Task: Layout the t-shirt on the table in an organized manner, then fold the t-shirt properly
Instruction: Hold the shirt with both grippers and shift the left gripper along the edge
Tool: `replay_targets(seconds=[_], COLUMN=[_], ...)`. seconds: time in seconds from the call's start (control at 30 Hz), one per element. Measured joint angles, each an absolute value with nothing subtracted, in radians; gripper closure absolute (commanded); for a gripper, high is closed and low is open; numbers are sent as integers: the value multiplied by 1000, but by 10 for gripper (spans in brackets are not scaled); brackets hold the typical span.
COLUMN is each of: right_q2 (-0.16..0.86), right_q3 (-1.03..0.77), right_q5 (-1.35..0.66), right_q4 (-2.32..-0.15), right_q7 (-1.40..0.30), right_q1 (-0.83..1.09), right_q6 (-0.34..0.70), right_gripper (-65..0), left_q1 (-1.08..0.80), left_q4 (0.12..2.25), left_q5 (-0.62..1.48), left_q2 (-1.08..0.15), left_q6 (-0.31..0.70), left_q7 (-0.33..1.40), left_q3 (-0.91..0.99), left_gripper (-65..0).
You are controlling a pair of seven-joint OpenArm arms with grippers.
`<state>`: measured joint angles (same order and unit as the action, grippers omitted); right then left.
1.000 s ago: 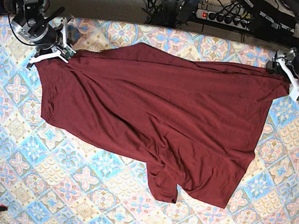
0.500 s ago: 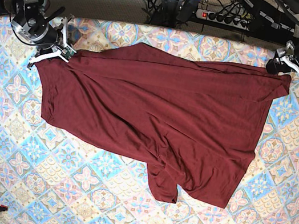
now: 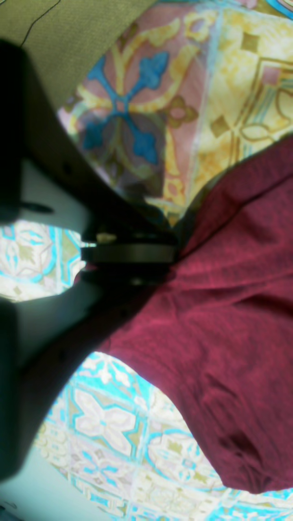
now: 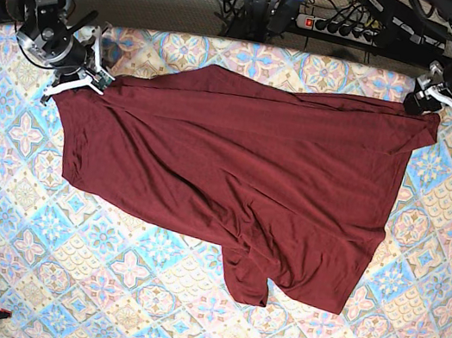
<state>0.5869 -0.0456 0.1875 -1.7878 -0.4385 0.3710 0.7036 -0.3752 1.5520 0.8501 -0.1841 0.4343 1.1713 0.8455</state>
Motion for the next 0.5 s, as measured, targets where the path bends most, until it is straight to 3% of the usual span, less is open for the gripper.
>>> replay_targets(seconds=[0.3, 0.37, 0.5], right_q2=[587, 587, 587], right_q3=[-46, -46, -46], right_q5=[187, 187, 187], right_q4=[-1788, -1788, -1788], right_q7=[-439, -439, -439], right_q1=[371, 372, 372], right_q6=[704, 704, 704], right_gripper=[0, 0, 0], left_q1=[-311, -313, -312], left_q4=[1458, 1456, 1448], left_q5=[902, 894, 865], left_q2=[-165, -165, -166], left_q6=[445, 445, 428], left_q7=[1151, 1147, 1131], left_q3=[844, 844, 844], left_gripper=[-337, -277, -37])
